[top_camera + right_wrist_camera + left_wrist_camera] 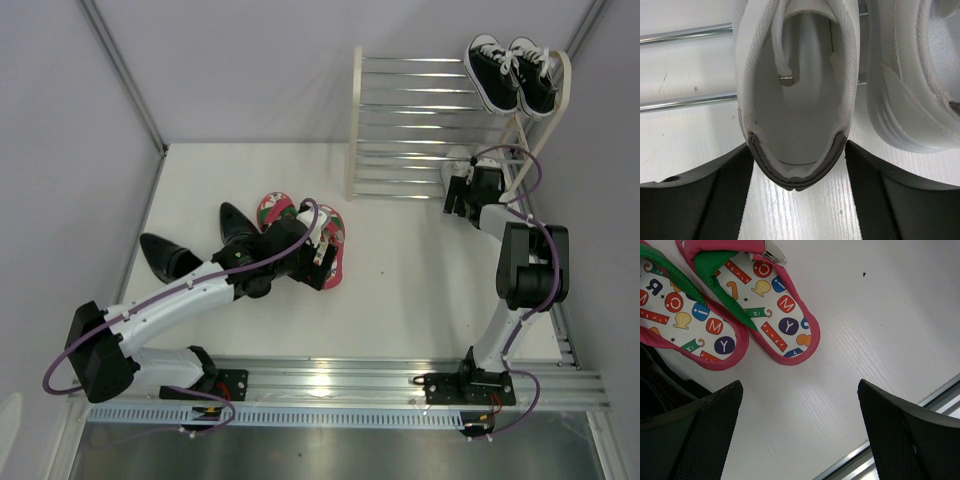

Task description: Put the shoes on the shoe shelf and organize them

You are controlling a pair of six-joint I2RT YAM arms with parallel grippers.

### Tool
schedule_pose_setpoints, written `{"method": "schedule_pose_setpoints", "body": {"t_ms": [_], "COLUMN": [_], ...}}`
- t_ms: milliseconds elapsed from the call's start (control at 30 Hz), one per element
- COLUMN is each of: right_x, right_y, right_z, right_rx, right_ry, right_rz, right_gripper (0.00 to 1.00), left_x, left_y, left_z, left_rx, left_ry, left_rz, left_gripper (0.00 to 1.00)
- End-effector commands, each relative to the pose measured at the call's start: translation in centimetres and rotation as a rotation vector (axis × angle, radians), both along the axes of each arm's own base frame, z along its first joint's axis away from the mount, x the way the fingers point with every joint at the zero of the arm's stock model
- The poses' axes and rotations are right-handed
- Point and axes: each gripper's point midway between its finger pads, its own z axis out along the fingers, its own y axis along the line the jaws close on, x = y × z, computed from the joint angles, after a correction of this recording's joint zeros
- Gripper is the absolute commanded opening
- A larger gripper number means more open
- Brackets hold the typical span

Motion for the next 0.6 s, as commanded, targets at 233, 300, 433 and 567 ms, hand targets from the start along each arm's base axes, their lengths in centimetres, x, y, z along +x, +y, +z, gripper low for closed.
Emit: {"method": "schedule_pose_setpoints", "body": {"t_ms": [233,300,433,567], "right_x": [3.0,2.9,2.5,2.4], "right_y": [0.2,0.2,0.1,-1.0], "right_z": [1.3,1.6,2.7,4.1], "right_rx": [-0.054,-0.057,-0.076,-0.105], "right_ry": [-0.096,-0.112,-0.152,-0.193], "right_rz": [0.051,0.050,0.038,-0.020], "right_gripper": [0.39,0.36,0.33,0.31], "left_x": [0.5,0.5,0.4,0.3], "left_y": [-0.5,-0.5,-0.5,-0.6], "left_z": [1.5,1.6,1.6,1.5], "left_rx": [-0.025,-0.025,-0.029,-0.032], "left_ry": [-0.027,-0.027,-0.026,-0.022], "left_rz": [0.013,0.013,0.012,0.007], "left_gripper": [0.99,0.99,0.99,0.99]}}
